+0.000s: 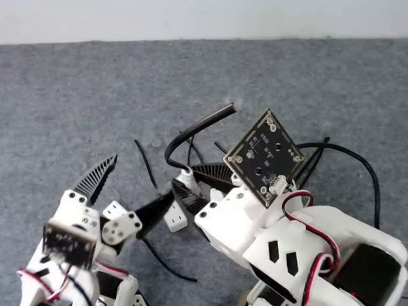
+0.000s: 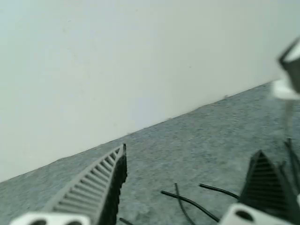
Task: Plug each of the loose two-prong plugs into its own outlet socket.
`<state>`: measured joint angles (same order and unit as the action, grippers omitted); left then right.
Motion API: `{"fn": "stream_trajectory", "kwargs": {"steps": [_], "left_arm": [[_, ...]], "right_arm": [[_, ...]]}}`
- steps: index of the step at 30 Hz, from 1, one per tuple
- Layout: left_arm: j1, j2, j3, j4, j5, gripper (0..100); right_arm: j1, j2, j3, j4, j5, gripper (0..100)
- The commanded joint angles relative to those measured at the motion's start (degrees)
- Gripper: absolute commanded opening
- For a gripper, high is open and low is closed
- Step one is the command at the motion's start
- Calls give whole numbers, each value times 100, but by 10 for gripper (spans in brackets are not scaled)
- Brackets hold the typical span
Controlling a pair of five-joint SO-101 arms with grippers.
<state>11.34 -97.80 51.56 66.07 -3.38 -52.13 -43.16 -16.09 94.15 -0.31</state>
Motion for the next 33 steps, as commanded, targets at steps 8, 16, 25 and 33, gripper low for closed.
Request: {"fn": "stream_trajectory", "kwargs": {"steps": [8,16,25,33], "left_arm": [[484,-9,-690,457,-79,379],[484,-9,-901,475,-79,380],[870,9,-831,431,-97,380],[624,0,-602,237,-114,380]], "right_arm": [[-22,-22,589,-725,-70,8],[-13,-66,721,-725,-70,8],[-31,-75,1020,-822,-88,8],[-40,-338,1143,-796,-97,8]]}}
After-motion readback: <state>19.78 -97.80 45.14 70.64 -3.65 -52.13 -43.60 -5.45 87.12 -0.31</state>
